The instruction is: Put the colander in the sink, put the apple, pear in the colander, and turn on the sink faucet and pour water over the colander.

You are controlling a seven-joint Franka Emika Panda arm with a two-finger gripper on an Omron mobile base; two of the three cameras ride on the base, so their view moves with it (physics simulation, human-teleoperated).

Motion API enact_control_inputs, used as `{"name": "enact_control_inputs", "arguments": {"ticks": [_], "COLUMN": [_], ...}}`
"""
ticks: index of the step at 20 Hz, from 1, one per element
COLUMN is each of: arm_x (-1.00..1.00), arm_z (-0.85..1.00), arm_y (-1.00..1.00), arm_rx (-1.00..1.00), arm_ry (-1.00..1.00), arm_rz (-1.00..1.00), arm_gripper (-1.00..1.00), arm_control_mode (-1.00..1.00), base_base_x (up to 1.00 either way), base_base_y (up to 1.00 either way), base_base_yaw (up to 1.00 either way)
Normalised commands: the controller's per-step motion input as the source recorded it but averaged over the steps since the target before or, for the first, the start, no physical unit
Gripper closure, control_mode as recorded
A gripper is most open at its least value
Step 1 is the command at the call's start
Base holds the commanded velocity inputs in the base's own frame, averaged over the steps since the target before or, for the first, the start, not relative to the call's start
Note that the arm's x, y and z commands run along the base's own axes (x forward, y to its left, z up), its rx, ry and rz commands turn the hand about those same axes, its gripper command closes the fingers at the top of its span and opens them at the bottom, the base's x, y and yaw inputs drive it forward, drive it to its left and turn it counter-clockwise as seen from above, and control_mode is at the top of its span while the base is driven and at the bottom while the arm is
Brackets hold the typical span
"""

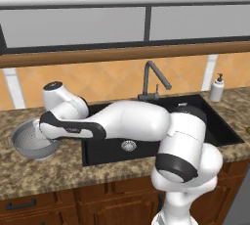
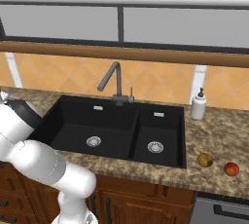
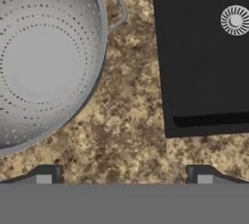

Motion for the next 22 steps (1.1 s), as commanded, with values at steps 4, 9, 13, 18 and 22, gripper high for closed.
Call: {"name": "enact_control_inputs", "arguments": {"ticks": [4, 9, 13, 18, 22], "arm_x": [0.33, 0.25, 0.12, 0.17, 0.05], "arm_z": [-0.26, -0.25, -0.25, -0.18, -0.11], "arm_y": [0.11, 0.1, 0.12, 0.13, 0.03], "arm_rx": [0.0, 0.0, 0.0, 0.01, 0.04], "arm_ry": [0.0, 0.0, 0.0, 0.0, -0.01], "arm_rz": [-0.15, -0.14, -0.12, -0.1, -0.09], "arm_gripper": [-1.0, -1.0, -1.0, -1.0, -1.0], "arm_control_mode": [-1.0, -1.0, -1.0, -1.0, -1.0], "base_base_x": [0.0, 0.0, 0.0, 0.0, 0.0], "base_base_y": [0.0, 0.0, 0.0, 0.0, 0.0], "base_base_yaw": [0.0, 0.0, 0.0, 0.0, 0.0]}}
